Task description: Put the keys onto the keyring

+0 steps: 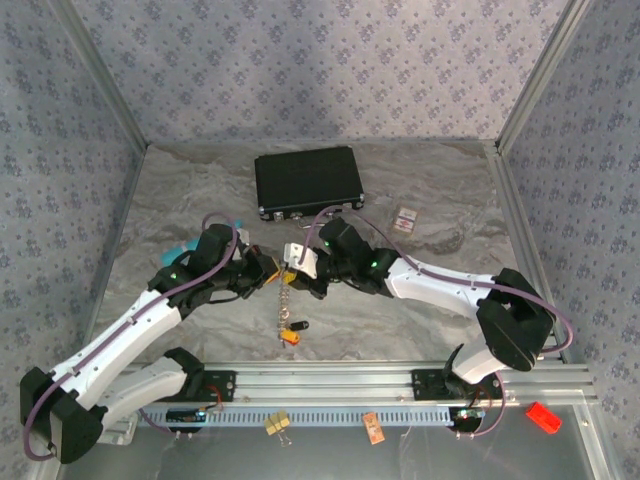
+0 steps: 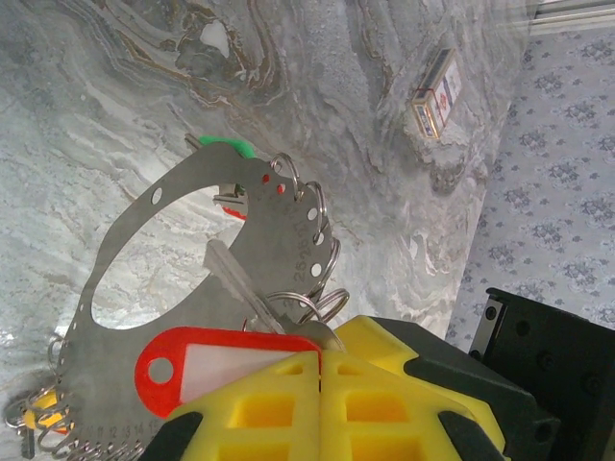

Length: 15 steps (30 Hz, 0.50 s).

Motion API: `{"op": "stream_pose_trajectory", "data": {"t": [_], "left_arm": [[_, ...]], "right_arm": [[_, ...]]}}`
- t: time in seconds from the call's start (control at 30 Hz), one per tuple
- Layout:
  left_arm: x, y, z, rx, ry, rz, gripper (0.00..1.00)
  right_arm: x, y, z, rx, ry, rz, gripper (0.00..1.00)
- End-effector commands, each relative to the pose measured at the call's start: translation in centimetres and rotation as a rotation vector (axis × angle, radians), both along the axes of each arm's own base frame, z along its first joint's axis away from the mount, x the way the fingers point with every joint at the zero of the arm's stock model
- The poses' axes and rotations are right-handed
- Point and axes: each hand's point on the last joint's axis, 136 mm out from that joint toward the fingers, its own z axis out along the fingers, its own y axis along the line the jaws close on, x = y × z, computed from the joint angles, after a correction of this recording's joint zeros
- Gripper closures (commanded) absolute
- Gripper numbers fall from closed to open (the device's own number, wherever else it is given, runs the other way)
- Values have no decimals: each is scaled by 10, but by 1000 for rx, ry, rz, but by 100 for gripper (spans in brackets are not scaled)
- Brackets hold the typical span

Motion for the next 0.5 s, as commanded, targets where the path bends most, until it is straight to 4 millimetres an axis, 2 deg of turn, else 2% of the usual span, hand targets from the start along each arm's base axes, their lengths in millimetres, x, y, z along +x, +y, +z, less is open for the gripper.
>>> {"op": "stream_pose_trajectory", "data": {"t": [0.0, 0.47], "left_arm": [[-6, -1, -1, -5, -18, -34, 100], [-8, -4, 1, -34, -94, -73, 100]], "right_arm": [[10, 9, 31, 102, -4, -8, 100], [9, 7, 43, 155, 31, 6, 100]]}}
